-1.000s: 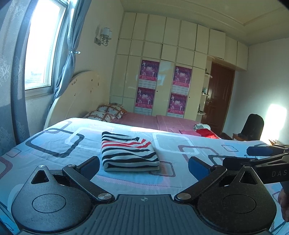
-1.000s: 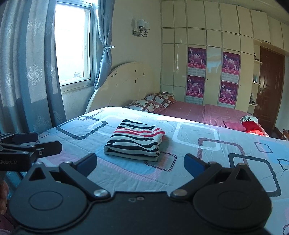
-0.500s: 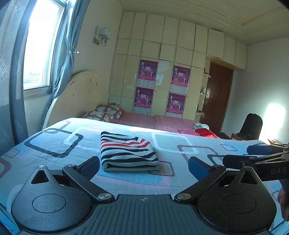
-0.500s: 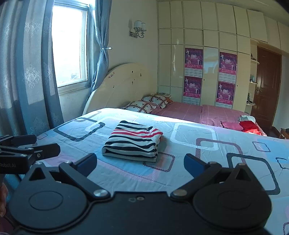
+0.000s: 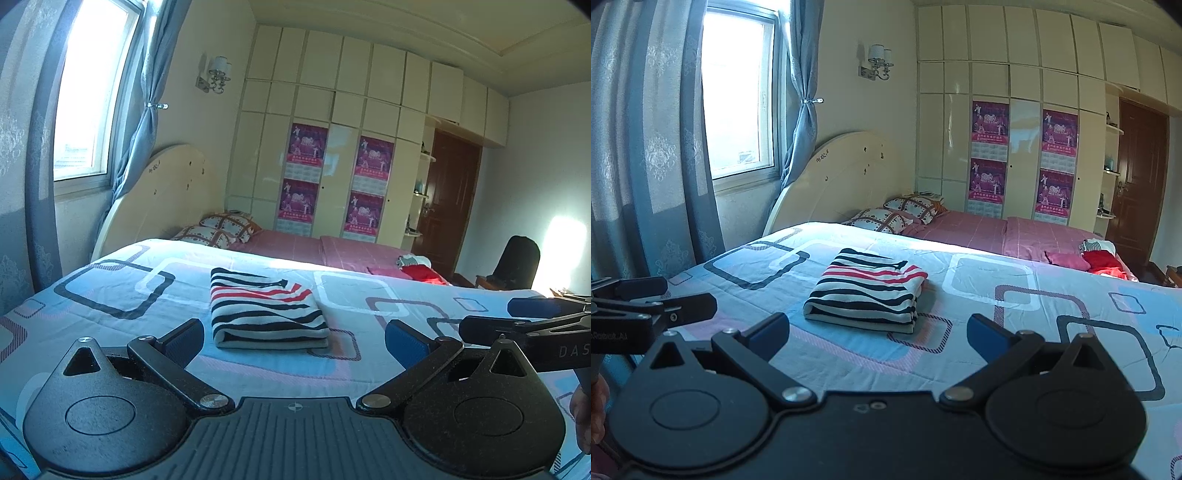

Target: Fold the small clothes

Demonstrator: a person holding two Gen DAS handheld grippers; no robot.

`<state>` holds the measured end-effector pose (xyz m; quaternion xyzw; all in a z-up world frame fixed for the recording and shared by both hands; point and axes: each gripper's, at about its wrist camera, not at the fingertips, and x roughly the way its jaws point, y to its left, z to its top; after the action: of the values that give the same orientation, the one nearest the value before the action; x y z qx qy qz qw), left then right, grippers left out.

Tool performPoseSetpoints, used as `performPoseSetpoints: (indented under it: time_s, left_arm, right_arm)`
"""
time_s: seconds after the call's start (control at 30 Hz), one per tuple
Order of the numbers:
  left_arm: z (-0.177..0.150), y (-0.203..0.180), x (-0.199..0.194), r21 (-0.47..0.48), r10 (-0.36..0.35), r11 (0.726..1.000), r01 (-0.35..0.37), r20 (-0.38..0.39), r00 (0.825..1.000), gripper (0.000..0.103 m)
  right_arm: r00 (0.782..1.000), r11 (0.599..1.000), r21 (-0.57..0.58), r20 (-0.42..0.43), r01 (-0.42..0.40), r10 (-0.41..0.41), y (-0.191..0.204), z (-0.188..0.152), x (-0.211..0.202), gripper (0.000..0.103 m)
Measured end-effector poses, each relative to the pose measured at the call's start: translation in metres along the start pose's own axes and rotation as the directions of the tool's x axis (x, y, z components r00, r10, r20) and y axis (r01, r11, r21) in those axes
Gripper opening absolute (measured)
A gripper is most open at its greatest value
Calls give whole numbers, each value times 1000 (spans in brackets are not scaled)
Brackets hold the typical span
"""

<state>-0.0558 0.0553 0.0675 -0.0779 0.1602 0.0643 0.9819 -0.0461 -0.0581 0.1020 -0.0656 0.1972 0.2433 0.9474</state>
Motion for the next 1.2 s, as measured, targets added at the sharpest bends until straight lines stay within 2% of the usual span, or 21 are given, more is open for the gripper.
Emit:
performPoseSetpoints:
  time_s: [1.2]
  left_arm:
    - [0, 2, 2, 22, -8, 1000, 8, -7, 1000, 103]
  right_arm:
    - [1000, 1000, -2, 11, 9, -9, 5, 1, 4, 102]
